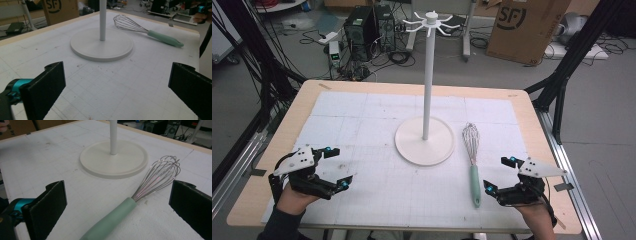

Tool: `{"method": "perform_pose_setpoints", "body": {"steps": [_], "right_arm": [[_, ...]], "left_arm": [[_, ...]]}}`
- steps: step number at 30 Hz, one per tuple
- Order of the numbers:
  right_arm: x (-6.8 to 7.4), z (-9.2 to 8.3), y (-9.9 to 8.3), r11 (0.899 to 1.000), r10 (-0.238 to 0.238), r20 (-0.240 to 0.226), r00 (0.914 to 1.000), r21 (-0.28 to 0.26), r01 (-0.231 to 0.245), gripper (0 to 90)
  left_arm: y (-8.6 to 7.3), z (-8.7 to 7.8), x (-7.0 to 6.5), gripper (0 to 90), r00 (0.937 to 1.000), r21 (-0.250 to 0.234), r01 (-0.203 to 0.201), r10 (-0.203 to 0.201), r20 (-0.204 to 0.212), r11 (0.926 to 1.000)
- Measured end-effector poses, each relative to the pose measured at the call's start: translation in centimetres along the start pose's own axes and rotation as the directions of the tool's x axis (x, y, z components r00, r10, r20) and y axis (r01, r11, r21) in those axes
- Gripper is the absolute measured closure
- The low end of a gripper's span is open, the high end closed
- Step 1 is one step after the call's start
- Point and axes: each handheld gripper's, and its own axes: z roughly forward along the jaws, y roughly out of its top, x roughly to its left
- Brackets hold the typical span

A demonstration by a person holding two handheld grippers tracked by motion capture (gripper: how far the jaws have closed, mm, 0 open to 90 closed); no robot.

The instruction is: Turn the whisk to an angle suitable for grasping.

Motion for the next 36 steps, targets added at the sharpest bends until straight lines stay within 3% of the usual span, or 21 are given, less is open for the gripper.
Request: {"method": "perform_pose_setpoints", "body": {"steps": [13,21,26,36], "right_arm": [[0.4,0.4,0.0,0.999,0.029,0.038,0.9988,0.021,-0.030,0.5],[1.0,1.4,0.1,0.995,0.019,0.069,0.9974,0.093,-0.025,0.5],[1.0,1.7,0.1,0.994,0.015,0.064,0.9978,0.105,-0.022,0.5],[0.5,3.2,-0.2,0.980,0.038,0.065,0.9972,0.192,-0.050,0.5]], "left_arm": [[-0.1,-0.3,0.1,1.7,1.0000,0.002,0.003,-0.003,-0.005,1.0000],[-0.2,-0.5,0.3,1.7,0.9999,0.002,0.014,-0.014,-0.008,0.9999],[-0.2,-0.7,0.4,1.7,0.9998,0.002,0.017,-0.017,-0.011,0.9999],[-0.4,-0.5,0.4,1.7,0.9999,0.012,0.017,-0.017,0.002,0.9998]]}}
